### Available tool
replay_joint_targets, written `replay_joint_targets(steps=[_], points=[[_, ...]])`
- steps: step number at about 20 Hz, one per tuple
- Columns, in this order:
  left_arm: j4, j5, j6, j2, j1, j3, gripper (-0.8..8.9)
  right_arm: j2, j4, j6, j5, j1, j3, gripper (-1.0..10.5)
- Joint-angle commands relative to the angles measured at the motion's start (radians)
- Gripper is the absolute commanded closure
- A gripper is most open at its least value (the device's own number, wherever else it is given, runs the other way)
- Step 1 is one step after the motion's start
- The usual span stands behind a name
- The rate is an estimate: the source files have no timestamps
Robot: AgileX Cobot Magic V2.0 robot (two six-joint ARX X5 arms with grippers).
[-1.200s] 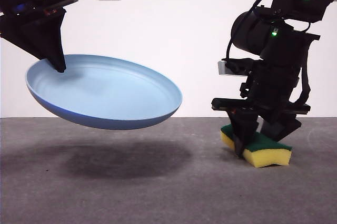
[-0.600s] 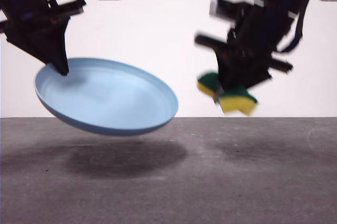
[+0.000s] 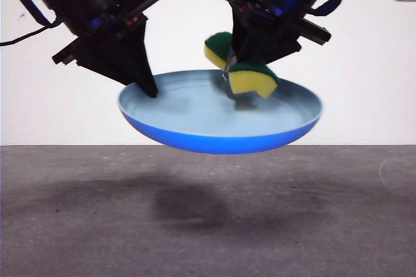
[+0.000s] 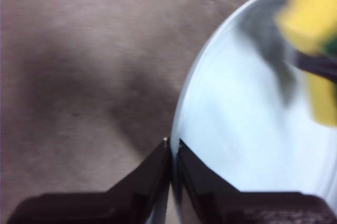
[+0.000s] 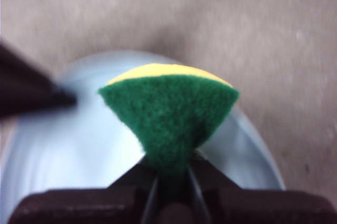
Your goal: Pick up the plate,pick up the cloth,clean the plate with the cloth
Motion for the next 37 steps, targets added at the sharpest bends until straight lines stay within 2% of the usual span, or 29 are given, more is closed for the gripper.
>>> replay_joint_targets(steps=[1,3,7,11,14,16,20,21,22,25,30,37], points=[[0.023,0.005,-0.019,0.002,-0.027,-0.006,8.21,0.039,0.054,0.01,0.001,0.003,-0.002,9.6],[0.043,0.005,-0.041,0.002,-0.034,-0.006,8.21,0.076,0.058,0.01,-0.005,0.011,-0.002,9.6],[0.08,-0.001,-0.062,0.002,-0.03,-0.006,8.21,0.135,0.057,0.024,-0.131,0.061,-0.002,9.6],[0.088,-0.062,-0.062,0.002,-0.019,-0.006,8.21,0.137,0.036,0.021,-0.135,0.142,-0.002,9.6],[0.083,-0.069,-0.062,0.002,0.019,-0.006,8.21,0.137,-0.087,-0.006,-0.126,0.165,-0.002,9.6],[0.066,-0.063,-0.059,0.002,0.039,-0.006,8.21,0.137,-0.186,-0.013,-0.063,0.166,-0.002,9.6],[0.009,0.035,-0.032,0.002,0.069,-0.006,8.21,0.137,-0.272,-0.039,0.275,0.136,-0.002,9.6],[-0.001,0.058,-0.031,0.002,0.069,-0.006,8.21,0.137,-0.25,-0.039,0.319,0.124,-0.002,9.6],[-0.006,0.092,-0.03,0.002,0.069,-0.006,8.21,0.137,-0.211,-0.039,0.317,0.109,-0.002,9.6],[0.01,0.206,-0.028,0.002,0.069,-0.006,8.21,0.137,-0.062,-0.035,0.245,0.071,-0.002,9.6],[0.053,0.236,-0.035,0.002,0.069,-0.006,8.21,0.137,0.105,0.008,-0.052,0.084,-0.002,9.6],[0.167,0.176,-0.093,0.002,0.085,-0.006,8.21,0.138,0.002,0.012,-0.156,0.179,-0.002,9.6]])
